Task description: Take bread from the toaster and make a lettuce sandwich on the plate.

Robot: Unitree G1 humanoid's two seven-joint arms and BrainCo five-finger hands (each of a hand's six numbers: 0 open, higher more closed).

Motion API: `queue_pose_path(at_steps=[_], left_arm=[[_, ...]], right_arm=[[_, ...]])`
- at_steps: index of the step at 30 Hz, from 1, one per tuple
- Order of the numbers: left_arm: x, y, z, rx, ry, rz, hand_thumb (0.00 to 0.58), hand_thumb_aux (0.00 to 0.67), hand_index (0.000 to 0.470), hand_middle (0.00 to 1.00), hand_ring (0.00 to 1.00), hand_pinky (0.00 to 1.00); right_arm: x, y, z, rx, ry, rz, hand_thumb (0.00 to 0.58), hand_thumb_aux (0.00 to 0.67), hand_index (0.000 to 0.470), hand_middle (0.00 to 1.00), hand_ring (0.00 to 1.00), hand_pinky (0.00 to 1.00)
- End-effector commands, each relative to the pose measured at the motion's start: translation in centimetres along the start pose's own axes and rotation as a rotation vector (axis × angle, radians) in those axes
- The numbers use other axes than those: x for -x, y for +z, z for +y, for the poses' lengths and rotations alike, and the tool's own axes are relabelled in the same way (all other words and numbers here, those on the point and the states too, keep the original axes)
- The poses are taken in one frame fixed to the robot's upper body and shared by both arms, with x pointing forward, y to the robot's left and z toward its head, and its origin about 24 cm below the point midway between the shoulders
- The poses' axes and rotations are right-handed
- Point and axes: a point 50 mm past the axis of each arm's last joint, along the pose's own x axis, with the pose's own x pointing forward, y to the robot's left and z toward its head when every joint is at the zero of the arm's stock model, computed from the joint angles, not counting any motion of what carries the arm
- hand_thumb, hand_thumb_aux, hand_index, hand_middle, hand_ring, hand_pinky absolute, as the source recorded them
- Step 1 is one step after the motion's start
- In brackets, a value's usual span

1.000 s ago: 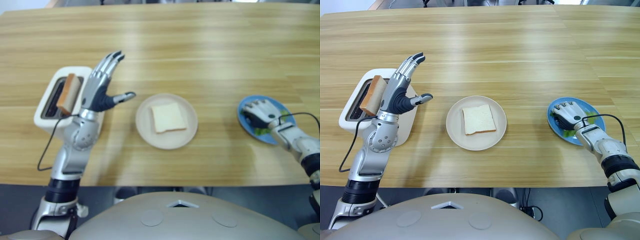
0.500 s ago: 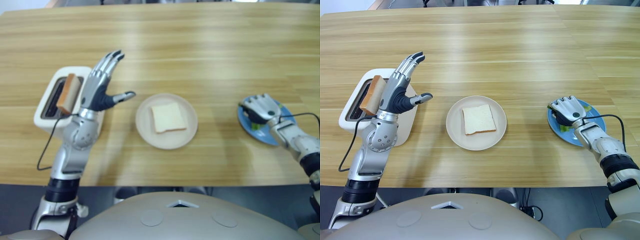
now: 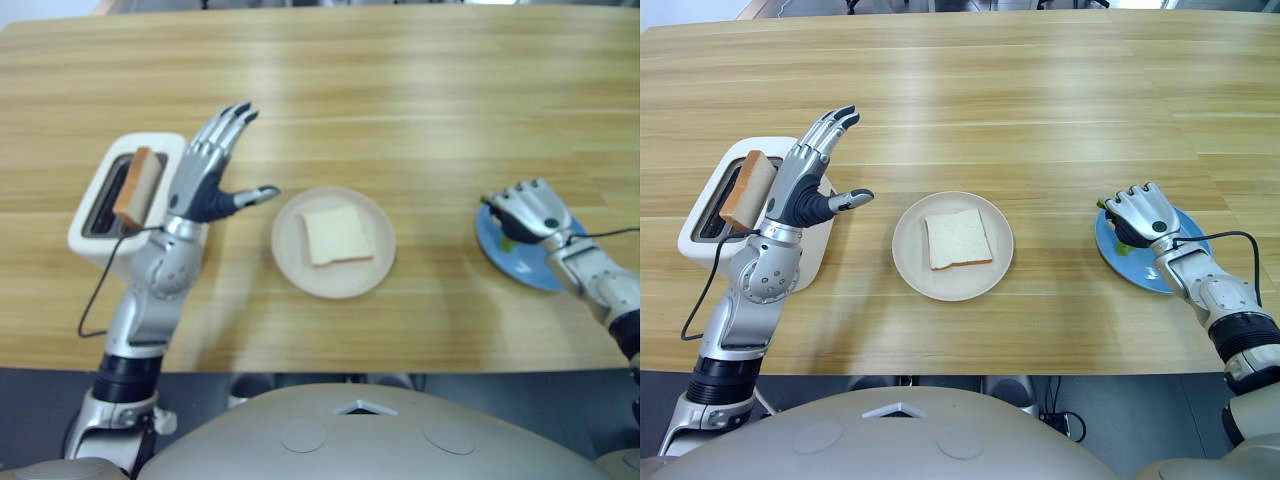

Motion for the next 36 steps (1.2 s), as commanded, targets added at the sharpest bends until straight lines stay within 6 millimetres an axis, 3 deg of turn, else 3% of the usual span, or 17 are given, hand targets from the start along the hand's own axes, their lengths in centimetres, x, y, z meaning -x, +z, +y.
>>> queue_pose_path(at_steps=[1, 6, 13, 20, 28, 36], left_arm=[[-0.2, 0.2, -0.5, 0.009, -0.022, -0.007, 0.000, 0.000, 0.000, 0.00, 0.00, 0.00], [-0.5, 0.1, -0.5, 0.013, -0.021, -0.012, 0.000, 0.000, 0.000, 0.00, 0.00, 0.00], [-0.9, -0.2, -0.6, 0.017, -0.017, -0.011, 0.000, 0.000, 0.000, 0.00, 0.00, 0.00], [-1.4, -0.2, -0.5, 0.018, -0.007, -0.023, 0.000, 0.000, 0.000, 0.00, 0.00, 0.00], [-1.7, -0.3, -0.2, 0.014, 0.012, -0.026, 0.000, 0.000, 0.000, 0.00, 0.00, 0.00], [-1.8, -0.3, -0.1, 0.011, 0.023, -0.024, 0.000, 0.000, 0.000, 0.00, 0.00, 0.00]], right_arm=[[-0.1, 0.0, -1.2, -0.005, -0.072, -0.002, 0.580, 0.670, 0.460, 1.00, 1.00, 1.00], [-1.0, 1.6, -3.3, -0.062, -0.170, -0.054, 0.580, 0.670, 0.460, 1.00, 1.00, 1.00], [-4.4, 5.7, -6.9, -0.196, -0.329, -0.175, 0.580, 0.670, 0.460, 1.00, 1.00, 1.00], [-7.5, 10.3, -9.1, -0.308, -0.407, -0.301, 0.580, 0.670, 0.460, 1.00, 1.00, 1.00], [-8.1, 14.8, -9.7, -0.359, -0.397, -0.443, 0.580, 0.670, 0.460, 1.00, 1.00, 1.00], [-8.0, 16.5, -8.7, -0.317, -0.362, -0.501, 0.580, 0.670, 0.460, 1.00, 1.00, 1.00]])
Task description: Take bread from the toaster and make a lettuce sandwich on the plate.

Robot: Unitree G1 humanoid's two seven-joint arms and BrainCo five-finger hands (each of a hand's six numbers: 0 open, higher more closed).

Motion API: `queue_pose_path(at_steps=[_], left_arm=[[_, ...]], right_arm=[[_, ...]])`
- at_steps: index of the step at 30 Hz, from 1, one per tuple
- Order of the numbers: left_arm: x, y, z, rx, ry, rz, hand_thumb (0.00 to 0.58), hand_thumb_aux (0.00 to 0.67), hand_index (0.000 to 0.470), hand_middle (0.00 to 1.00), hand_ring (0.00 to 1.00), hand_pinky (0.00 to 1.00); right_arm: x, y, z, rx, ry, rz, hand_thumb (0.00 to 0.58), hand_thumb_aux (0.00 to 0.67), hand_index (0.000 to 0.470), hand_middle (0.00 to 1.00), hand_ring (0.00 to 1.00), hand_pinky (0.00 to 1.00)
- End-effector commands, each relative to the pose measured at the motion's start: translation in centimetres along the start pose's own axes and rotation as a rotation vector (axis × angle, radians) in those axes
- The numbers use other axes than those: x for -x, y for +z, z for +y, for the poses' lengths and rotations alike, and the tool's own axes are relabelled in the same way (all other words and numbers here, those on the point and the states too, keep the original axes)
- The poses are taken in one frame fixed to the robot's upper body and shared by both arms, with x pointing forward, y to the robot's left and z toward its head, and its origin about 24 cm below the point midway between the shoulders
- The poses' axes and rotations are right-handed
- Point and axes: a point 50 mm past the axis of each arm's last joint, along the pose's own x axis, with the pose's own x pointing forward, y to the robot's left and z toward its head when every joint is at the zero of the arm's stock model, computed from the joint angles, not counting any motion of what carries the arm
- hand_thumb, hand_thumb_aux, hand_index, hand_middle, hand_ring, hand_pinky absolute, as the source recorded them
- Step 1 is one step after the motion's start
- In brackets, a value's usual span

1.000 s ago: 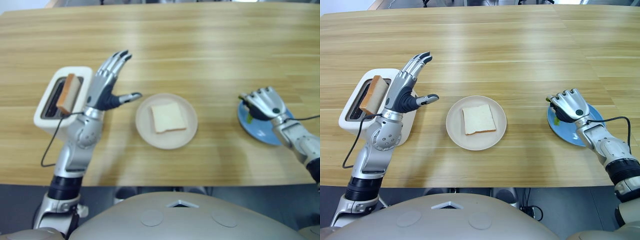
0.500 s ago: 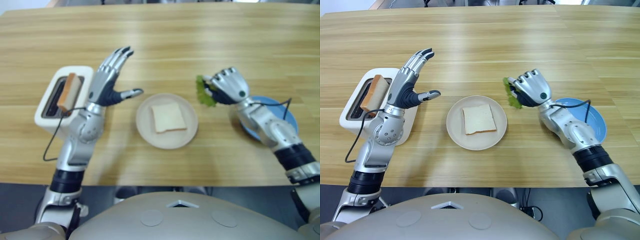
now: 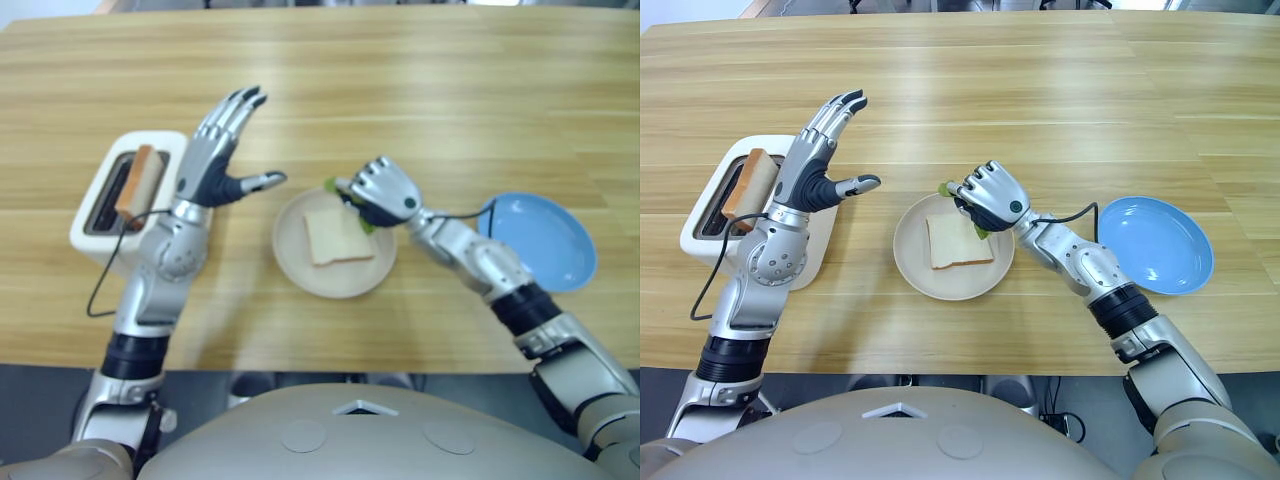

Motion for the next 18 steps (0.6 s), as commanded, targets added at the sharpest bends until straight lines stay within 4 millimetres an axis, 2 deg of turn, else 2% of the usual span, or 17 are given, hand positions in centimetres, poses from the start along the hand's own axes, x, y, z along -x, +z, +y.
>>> queue_pose_path(at_steps=[1, 9, 15, 16, 17, 18], left_arm=[[-0.1, -0.2, 0.0, 0.006, 0.006, 0.013, 0.000, 0.000, 0.000, 0.00, 0.00, 0.00], [0.0, -0.1, -0.1, 0.009, 0.004, 0.013, 0.000, 0.000, 0.000, 0.00, 0.00, 0.00], [0.0, 0.0, -0.1, 0.012, 0.002, 0.011, 0.000, 0.000, 0.000, 0.00, 0.00, 0.00], [0.0, 0.0, -0.2, 0.012, 0.001, 0.011, 0.000, 0.000, 0.000, 0.00, 0.00, 0.00], [0.0, 0.1, -0.2, 0.013, 0.001, 0.010, 0.000, 0.000, 0.000, 0.00, 0.00, 0.00], [0.0, 0.1, -0.2, 0.013, 0.001, 0.010, 0.000, 0.000, 0.000, 0.00, 0.00, 0.00]], right_arm=[[0.1, 0.8, 1.2, 0.018, 0.051, -0.040, 0.580, 0.670, 0.460, 1.00, 1.00, 1.00], [0.7, 2.4, 4.5, -0.020, 0.152, -0.095, 0.580, 0.670, 0.460, 1.00, 1.00, 1.00], [0.5, 2.9, 5.4, -0.112, 0.147, -0.081, 0.580, 0.670, 0.460, 1.00, 1.00, 1.00], [0.5, 3.0, 5.4, -0.122, 0.145, -0.081, 0.580, 0.670, 0.460, 0.96, 0.96, 0.96], [0.4, 3.1, 5.4, -0.125, 0.145, -0.081, 0.580, 0.670, 0.460, 0.78, 0.78, 0.78], [0.4, 3.2, 5.5, -0.127, 0.147, -0.081, 0.580, 0.670, 0.460, 0.78, 0.78, 0.78]])
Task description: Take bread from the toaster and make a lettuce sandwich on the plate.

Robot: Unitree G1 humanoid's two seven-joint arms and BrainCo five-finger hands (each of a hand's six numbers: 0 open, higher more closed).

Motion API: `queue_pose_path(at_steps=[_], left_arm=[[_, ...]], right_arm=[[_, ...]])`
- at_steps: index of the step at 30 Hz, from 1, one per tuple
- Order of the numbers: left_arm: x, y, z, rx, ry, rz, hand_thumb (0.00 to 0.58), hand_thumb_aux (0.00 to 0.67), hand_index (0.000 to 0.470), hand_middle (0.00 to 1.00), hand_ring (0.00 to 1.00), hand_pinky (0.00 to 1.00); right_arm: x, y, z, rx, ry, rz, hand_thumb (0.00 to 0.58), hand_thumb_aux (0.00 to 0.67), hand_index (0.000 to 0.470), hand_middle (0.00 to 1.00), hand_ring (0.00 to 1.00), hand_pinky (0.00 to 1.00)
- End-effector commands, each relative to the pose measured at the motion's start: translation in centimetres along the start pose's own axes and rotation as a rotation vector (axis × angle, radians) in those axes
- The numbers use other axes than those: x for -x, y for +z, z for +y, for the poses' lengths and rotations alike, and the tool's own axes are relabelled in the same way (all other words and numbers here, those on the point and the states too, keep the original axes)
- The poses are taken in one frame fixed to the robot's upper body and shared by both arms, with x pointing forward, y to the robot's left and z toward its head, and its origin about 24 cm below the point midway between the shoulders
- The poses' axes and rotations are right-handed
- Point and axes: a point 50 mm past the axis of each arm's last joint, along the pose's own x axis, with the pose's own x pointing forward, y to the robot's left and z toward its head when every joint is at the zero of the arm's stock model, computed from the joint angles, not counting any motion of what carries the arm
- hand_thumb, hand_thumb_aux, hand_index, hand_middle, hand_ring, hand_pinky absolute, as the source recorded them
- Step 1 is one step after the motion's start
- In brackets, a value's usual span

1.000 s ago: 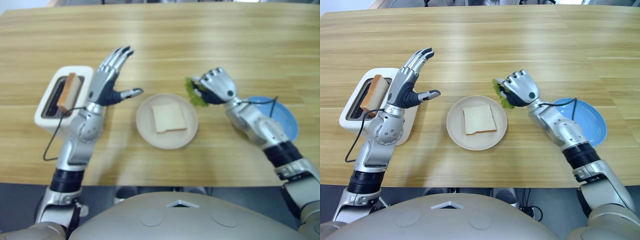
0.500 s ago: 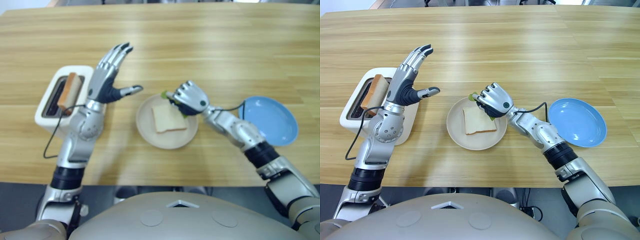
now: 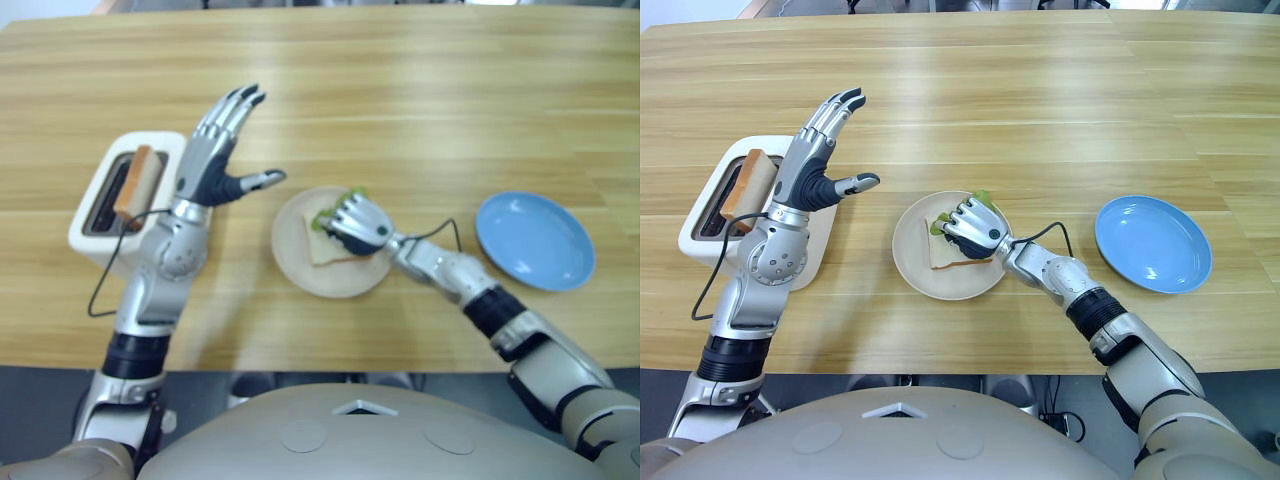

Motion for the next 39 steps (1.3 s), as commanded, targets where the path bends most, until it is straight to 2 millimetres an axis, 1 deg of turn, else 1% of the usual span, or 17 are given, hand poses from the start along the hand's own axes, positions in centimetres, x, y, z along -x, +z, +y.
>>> queue_pose_path(at_steps=[1, 2, 3, 8, 17, 18, 19, 20, 34, 37, 39], left_arm=[[0.1, 0.1, -0.2, 0.009, -0.007, 0.007, 0.000, 0.000, 0.000, 0.00, 0.00, 0.00], [0.1, 0.1, -0.2, 0.009, -0.007, 0.007, 0.000, 0.000, 0.000, 0.00, 0.00, 0.00], [0.1, 0.1, -0.2, 0.009, -0.007, 0.006, 0.000, 0.000, 0.000, 0.00, 0.00, 0.00], [0.1, 0.1, -0.2, 0.009, -0.011, 0.006, 0.000, 0.000, 0.000, 0.00, 0.00, 0.00], [0.0, 0.3, -0.2, 0.012, -0.017, -0.004, 0.000, 0.000, 0.000, 0.00, 0.00, 0.00], [0.0, 0.3, -0.2, 0.012, -0.017, -0.004, 0.000, 0.000, 0.000, 0.00, 0.00, 0.00], [0.0, 0.3, -0.2, 0.012, -0.017, -0.003, 0.000, 0.000, 0.000, 0.00, 0.00, 0.00], [0.0, 0.3, -0.2, 0.012, -0.017, -0.003, 0.000, 0.000, 0.000, 0.00, 0.00, 0.00], [-0.1, 0.2, -0.2, 0.010, -0.018, -0.002, 0.000, 0.000, 0.000, 0.00, 0.00, 0.00], [-0.1, 0.2, -0.1, 0.009, -0.017, -0.004, 0.000, 0.000, 0.000, 0.00, 0.00, 0.00], [-0.2, 0.2, 0.1, 0.008, -0.005, -0.004, 0.000, 0.000, 0.000, 0.00, 0.00, 0.00]], right_arm=[[-0.2, 0.3, 0.3, -0.031, 0.011, -0.011, 0.580, 0.670, 0.460, 0.14, 0.14, 0.14], [-0.2, 0.3, 0.4, -0.032, 0.017, -0.010, 0.580, 0.670, 0.460, 0.14, 0.14, 0.14], [-0.2, 0.3, 0.4, -0.034, 0.020, -0.010, 0.580, 0.670, 0.460, 0.00, 0.00, 0.00], [0.0, 0.5, 0.3, -0.052, 0.015, -0.025, 0.580, 0.670, 0.460, 0.00, 0.00, 0.00], [0.2, 0.8, -0.4, -0.140, -0.018, -0.030, 0.580, 0.670, 0.460, 0.00, 0.00, 0.00], [0.2, 0.7, -0.5, -0.149, -0.024, -0.025, 0.573, 0.596, 0.409, 0.00, 0.00, 0.00], [0.2, 0.7, -0.6, -0.157, -0.023, -0.019, 0.023, 0.013, 0.009, 0.00, 0.00, 0.00], [0.2, 0.6, -0.6, -0.161, -0.020, -0.015, 0.000, 0.000, 0.000, 0.00, 0.00, 0.00], [0.9, -0.6, -0.8, -0.140, -0.006, 0.044, 0.000, 0.000, 0.000, 0.00, 0.00, 0.00], [1.1, -1.0, -1.4, -0.133, -0.032, 0.055, 0.000, 0.000, 0.000, 0.00, 0.00, 0.00], [1.4, -1.5, -2.3, -0.136, -0.085, 0.073, 0.000, 0.000, 0.000, 0.00, 0.00, 0.00]])
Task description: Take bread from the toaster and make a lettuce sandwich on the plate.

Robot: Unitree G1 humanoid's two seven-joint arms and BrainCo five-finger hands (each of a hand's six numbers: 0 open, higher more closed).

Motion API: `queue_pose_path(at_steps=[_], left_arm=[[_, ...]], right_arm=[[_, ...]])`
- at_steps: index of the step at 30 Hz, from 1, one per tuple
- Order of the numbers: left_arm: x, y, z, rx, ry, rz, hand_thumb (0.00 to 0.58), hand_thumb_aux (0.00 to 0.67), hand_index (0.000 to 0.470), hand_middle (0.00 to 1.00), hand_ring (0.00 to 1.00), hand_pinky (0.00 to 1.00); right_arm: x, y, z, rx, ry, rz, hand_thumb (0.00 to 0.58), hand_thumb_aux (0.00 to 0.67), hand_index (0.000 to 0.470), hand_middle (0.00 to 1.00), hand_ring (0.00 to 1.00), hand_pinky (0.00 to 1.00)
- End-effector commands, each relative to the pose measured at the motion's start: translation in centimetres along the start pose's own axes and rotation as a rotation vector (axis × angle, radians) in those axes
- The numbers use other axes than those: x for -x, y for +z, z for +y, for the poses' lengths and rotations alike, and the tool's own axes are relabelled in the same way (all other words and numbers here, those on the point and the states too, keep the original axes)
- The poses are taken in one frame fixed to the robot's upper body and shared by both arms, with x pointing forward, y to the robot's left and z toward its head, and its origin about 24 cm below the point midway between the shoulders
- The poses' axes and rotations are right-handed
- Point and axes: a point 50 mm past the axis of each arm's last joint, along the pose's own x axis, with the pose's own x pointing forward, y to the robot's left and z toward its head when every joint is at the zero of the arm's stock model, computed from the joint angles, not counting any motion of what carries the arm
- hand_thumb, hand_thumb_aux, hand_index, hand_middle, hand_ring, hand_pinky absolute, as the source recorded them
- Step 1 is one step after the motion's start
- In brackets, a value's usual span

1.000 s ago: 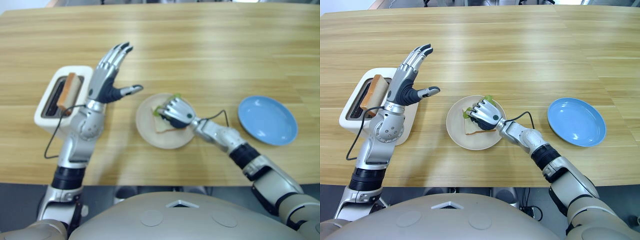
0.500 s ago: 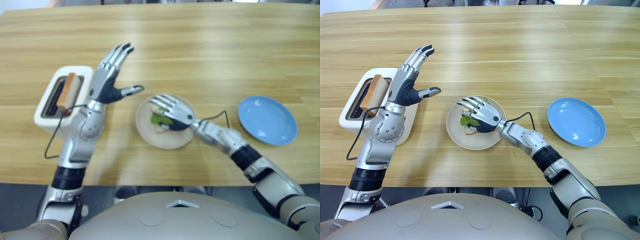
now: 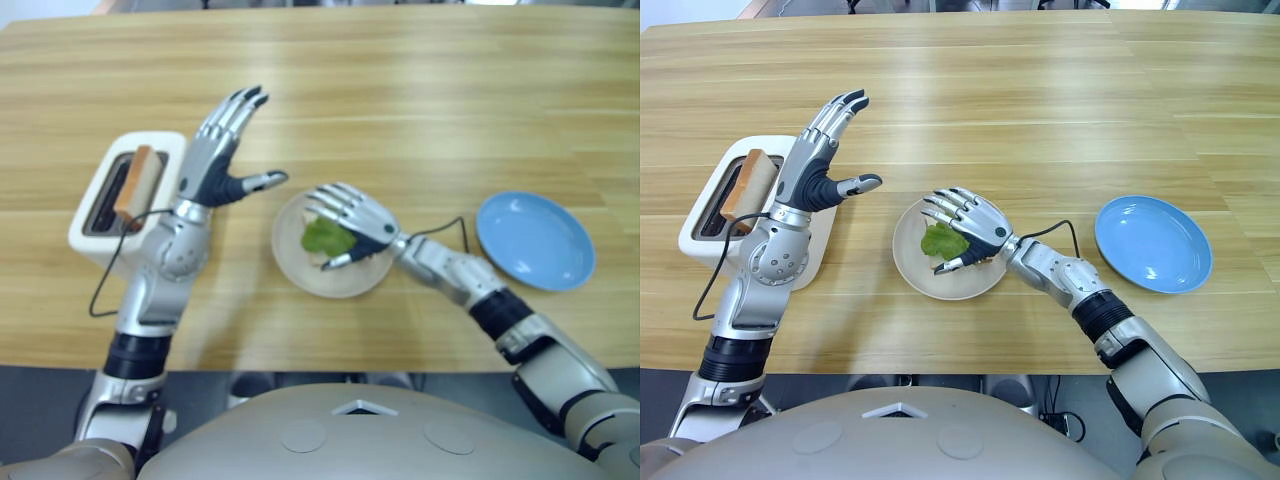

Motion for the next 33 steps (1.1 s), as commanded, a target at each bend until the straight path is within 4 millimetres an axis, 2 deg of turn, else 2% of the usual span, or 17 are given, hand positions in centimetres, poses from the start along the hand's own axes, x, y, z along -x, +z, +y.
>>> queue_pose_path(at_steps=[1, 5, 9, 12, 16, 20, 24, 28, 33], left_arm=[[-0.2, 0.1, 0.7, 0.001, 0.024, -0.001, 0.000, 0.000, 0.000, 0.00, 0.00, 0.00], [-0.4, 0.5, 3.1, -0.022, 0.091, -0.030, 0.000, 0.000, 0.000, 0.00, 0.00, 0.00], [0.1, 0.8, 7.6, -0.054, 0.135, -0.037, 0.000, 0.000, 0.000, 0.00, 0.00, 0.00], [1.5, -0.4, 11.5, -0.238, 0.099, 0.033, 0.000, 0.000, 0.000, 0.00, 0.00, 0.00], [5.2, -4.0, 14.1, -0.450, -0.089, 0.264, 0.000, 0.000, 0.000, 0.00, 0.00, 0.00], [9.6, -6.9, 14.5, -0.517, -0.287, 0.494, 0.000, 0.000, 0.000, 0.00, 0.00, 0.00], [11.9, -8.0, 13.3, -0.517, -0.412, 0.579, 0.000, 0.000, 0.000, 0.00, 0.00, 0.00], [12.4, -8.5, 12.3, -0.510, -0.458, 0.602, 0.000, 0.000, 0.000, 0.00, 0.00, 0.00], [11.7, -9.0, 11.5, -0.500, -0.441, 0.602, 0.000, 0.000, 0.000, 0.00, 0.00, 0.00]], right_arm=[[0.5, -0.8, -2.0, -0.029, -0.112, 0.049, 0.000, 0.000, 0.000, 0.00, 0.00, 0.00], [1.8, -2.2, -5.2, -0.097, -0.304, 0.130, 0.000, 0.000, 0.000, 0.00, 0.00, 0.00], [4.0, -3.9, -7.7, -0.122, -0.453, 0.223, 0.000, 0.000, 0.000, 0.00, 0.00, 0.00], [6.0, -5.0, -8.7, -0.123, -0.514, 0.292, 0.000, 0.000, 0.000, 0.00, 0.00, 0.00], [8.1, -5.5, -9.0, -0.099, -0.531, 0.361, 0.000, 0.000, 0.000, 0.00, 0.00, 0.00], [9.3, -5.6, -9.0, -0.080, -0.537, 0.404, 0.000, 0.000, 0.000, 0.00, 0.00, 0.00], [9.6, -5.4, -9.3, -0.059, -0.541, 0.411, 0.000, 0.000, 0.000, 0.00, 0.00, 0.00], [9.2, -5.1, -9.6, -0.021, -0.533, 0.390, 0.000, 0.000, 0.000, 0.00, 0.00, 0.00], [9.4, -5.0, -9.5, 0.006, -0.525, 0.399, 0.000, 0.000, 0.000, 0.00, 0.00, 0.00]])
